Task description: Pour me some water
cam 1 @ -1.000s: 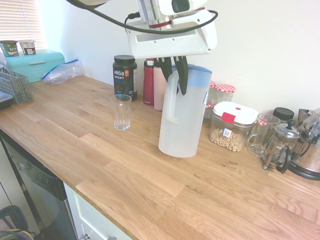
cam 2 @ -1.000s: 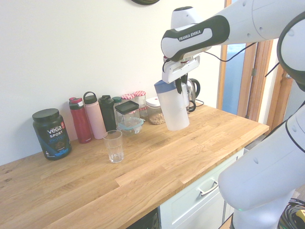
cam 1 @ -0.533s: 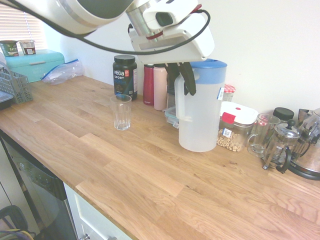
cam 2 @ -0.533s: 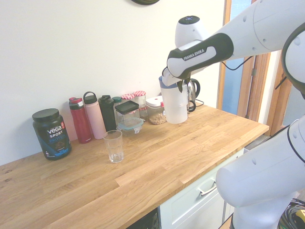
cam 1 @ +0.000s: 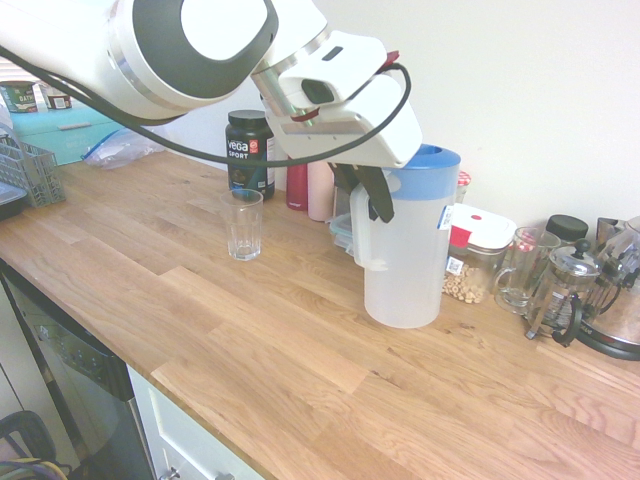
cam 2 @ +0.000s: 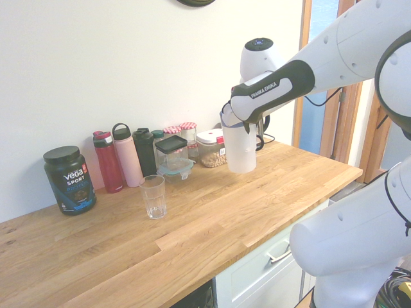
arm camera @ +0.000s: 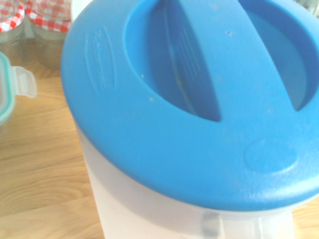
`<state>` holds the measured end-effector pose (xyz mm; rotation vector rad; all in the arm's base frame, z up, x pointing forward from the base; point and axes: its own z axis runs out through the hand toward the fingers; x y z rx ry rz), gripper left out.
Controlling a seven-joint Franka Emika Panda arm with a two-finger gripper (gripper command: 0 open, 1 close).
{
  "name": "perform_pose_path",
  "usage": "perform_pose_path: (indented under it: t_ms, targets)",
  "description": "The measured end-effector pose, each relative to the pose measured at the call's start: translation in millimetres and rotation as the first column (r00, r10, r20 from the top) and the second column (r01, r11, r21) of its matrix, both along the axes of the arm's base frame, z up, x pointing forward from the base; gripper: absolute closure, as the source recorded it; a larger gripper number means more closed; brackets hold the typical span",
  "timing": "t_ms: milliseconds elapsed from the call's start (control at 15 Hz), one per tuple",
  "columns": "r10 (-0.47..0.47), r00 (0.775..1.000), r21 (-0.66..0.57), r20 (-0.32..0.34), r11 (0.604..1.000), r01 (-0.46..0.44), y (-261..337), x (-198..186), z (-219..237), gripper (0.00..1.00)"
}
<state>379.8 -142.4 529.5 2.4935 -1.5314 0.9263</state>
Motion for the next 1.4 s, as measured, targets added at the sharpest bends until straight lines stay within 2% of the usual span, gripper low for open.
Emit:
perform_pose_path:
  t_ms: [333, 667, 733, 1067, 1400]
  targets:
    - [0.018, 1.000, 0.097, -0.006, 0.995, -0.017, -14.1, 8.3, -25.2, 1.00]
    - [0.035, 0.999, 0.110, -0.023, 0.993, -0.033, -18.0, 12.8, -35.9, 1.00]
    - [0.044, 0.999, 0.106, -0.027, 0.993, -0.041, -18.2, 13.2, -36.7, 0.00]
    - [0.064, 0.997, 0.085, -0.044, 0.995, -0.060, -17.8, 14.5, -38.6, 0.00]
    - [0.062, 0.998, 0.076, -0.033, 0.995, -0.059, -20.0, 15.9, -31.6, 0.00]
